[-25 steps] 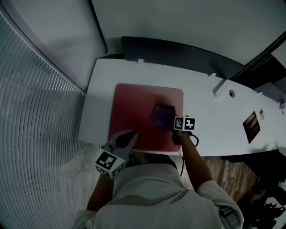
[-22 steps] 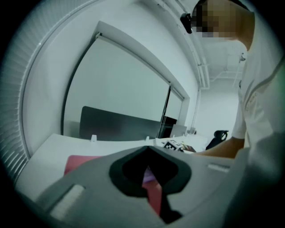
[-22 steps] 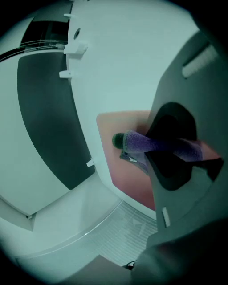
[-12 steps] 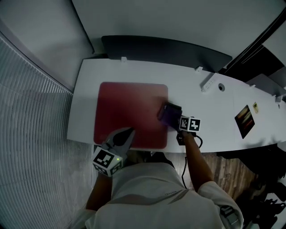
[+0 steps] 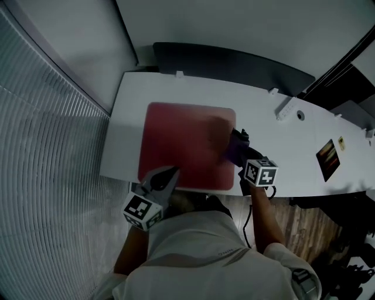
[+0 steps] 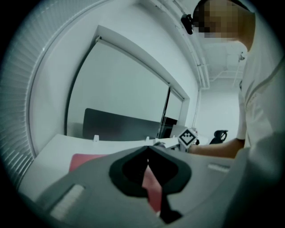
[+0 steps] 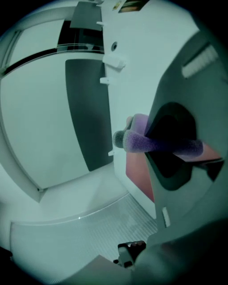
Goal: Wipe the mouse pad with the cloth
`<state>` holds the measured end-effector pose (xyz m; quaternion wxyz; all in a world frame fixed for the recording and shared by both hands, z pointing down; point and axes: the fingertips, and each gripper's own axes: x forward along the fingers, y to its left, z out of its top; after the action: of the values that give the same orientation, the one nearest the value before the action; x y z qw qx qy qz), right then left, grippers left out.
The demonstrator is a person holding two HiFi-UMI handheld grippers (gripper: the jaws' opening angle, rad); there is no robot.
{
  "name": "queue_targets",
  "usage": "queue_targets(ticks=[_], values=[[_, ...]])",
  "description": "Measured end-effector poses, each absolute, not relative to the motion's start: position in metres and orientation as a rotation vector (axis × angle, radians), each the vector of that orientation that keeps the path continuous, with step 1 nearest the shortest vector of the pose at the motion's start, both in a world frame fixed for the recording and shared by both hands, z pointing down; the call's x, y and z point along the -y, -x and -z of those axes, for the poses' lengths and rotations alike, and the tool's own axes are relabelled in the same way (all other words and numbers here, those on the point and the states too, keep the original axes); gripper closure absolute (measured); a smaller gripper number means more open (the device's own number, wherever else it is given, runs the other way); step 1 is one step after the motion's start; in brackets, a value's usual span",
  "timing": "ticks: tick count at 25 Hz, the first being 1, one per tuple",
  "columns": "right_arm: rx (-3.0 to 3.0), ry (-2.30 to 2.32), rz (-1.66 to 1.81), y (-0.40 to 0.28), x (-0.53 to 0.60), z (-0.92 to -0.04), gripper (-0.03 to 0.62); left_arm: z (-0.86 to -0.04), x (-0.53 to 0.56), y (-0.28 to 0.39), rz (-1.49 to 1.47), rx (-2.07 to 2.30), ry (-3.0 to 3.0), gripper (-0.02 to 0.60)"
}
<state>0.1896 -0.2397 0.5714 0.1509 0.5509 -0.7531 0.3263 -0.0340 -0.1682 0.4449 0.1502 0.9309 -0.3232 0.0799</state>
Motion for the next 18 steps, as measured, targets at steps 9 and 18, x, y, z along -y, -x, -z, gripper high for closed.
queue_targets(ticks=[9, 18], values=[[2.45, -1.27, -0.907, 0.03, 0.251, -0.535, 0.542, -0.444, 0.143, 0.17, -0.22, 1.076, -2.607, 0.581], [2.49, -0.983, -0.9, 0.22, 0.266, -0.564, 0.542, -0.439, 0.115, 0.273, -0.222, 1.185, -2.526, 0.581]])
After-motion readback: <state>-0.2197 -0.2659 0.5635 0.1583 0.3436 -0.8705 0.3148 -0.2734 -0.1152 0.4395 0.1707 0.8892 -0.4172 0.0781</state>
